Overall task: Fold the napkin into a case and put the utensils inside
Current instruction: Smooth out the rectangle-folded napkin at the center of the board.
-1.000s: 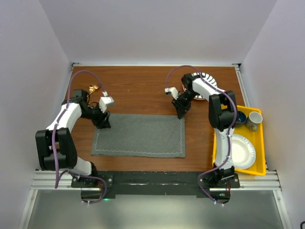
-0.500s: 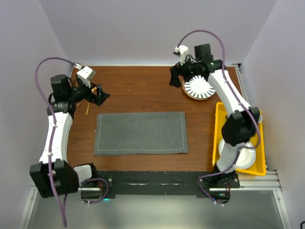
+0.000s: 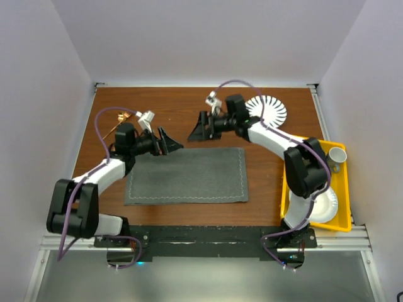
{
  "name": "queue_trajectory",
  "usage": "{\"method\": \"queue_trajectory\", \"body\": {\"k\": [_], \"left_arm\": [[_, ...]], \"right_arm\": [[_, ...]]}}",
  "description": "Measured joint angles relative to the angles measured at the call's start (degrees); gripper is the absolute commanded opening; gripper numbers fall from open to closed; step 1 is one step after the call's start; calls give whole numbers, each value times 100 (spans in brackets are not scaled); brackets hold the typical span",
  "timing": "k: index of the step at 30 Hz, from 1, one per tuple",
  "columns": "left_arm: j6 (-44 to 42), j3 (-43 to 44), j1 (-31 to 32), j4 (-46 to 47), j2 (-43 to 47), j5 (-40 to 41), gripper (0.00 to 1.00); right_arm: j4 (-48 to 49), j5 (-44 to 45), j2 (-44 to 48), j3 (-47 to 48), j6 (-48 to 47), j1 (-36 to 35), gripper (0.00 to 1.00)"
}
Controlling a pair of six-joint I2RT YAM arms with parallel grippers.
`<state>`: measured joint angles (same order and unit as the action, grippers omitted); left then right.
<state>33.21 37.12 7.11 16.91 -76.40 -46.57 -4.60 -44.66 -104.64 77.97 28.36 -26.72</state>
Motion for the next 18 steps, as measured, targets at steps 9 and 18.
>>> {"method": "queue_trajectory", "body": {"k": [9, 18], "left_arm": [[1851, -553, 581, 2430, -1665, 291, 100], [2411, -317, 337, 3471, -3178, 190, 100]], "right_arm": [[1506, -22, -852, -732, 1475, -326, 98], [2133, -101, -1755, -763, 1805, -83, 98]]}}
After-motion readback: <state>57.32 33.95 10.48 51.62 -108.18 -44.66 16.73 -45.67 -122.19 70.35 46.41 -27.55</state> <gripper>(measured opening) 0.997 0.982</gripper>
